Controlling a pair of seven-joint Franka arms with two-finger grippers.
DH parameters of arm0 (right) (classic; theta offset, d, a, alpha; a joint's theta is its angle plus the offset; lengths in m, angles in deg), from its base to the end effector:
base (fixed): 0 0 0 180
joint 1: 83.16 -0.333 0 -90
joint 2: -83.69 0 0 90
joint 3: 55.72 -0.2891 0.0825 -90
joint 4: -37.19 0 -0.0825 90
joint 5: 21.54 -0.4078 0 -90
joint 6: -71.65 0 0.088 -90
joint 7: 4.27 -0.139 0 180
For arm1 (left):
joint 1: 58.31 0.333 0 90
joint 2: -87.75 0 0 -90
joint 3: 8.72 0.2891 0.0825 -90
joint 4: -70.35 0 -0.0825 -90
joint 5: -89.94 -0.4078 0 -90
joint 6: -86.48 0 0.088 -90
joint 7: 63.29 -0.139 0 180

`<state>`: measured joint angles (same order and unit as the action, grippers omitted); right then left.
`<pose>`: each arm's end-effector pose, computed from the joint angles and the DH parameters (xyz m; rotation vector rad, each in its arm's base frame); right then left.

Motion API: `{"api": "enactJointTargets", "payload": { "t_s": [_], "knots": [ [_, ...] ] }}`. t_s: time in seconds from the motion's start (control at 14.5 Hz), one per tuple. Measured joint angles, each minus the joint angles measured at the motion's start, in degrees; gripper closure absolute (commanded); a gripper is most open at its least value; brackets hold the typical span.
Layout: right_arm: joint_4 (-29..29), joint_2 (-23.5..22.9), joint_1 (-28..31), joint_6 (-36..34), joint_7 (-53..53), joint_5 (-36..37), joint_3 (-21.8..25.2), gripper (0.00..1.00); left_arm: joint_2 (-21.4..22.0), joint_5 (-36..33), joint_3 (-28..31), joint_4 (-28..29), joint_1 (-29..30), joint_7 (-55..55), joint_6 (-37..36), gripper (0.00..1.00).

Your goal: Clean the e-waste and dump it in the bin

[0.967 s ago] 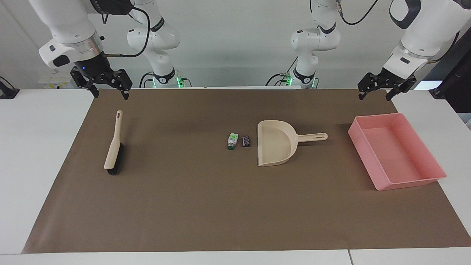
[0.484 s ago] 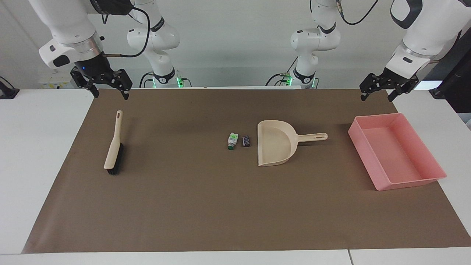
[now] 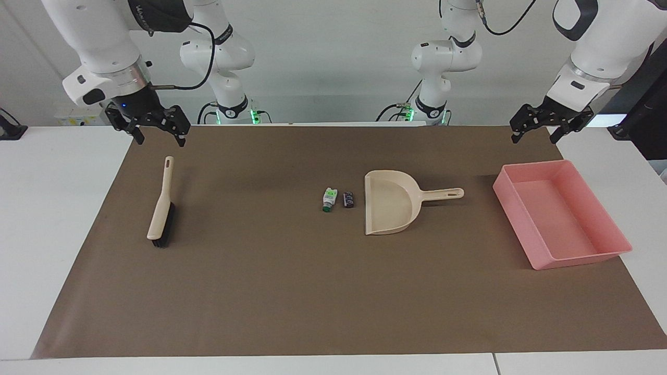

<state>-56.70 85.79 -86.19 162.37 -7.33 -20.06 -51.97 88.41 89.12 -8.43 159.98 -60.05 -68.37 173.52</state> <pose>0.5673 -0.0112 0.5540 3.1160 -0.1018 -0.0285 0.5686 -0.0123 0.5710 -3.1229 0.1774 0.0534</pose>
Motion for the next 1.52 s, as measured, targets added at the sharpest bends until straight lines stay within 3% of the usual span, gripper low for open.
{"api": "enactJointTargets", "payload": {
  "t_s": [0.14, 0.41, 0.69, 1.24, 1.52],
  "knots": [
    [-6.0, 1.8, 3.6, 4.7, 4.9, 0.0, 0.3, 0.00, 0.0, 0.0, 0.0, 0.0, 0.0, 0.1, 0.1, 0.01],
    [-24.5, 7.2, 8.3, 14.9, 12.0, 0.0, 0.9, 0.00, 0.0, 0.0, -0.5, 0.6, -0.1, -0.8, 2.4, 0.01],
    [-34.1, 6.2, 11.4, 24.0, 17.2, 0.0, 1.0, 0.00, 0.3, 0.0, -1.8, 1.8, -1.5, -14.0, 4.3, 0.01],
    [-41.6, 3.3, 13.8, 32.3, 17.3, 0.0, 1.0, 0.02, 3.1, 0.0, -2.2, 8.1, -4.6, -54.1, 6.3, 0.03],
    [-42.4, 3.2, 14.0, 32.4, 17.3, 0.0, 0.9, 0.19, 3.3, -5.2, -2.3, 11.4, -8.3, -59.5, 8.3, 0.03]
  ]
}}
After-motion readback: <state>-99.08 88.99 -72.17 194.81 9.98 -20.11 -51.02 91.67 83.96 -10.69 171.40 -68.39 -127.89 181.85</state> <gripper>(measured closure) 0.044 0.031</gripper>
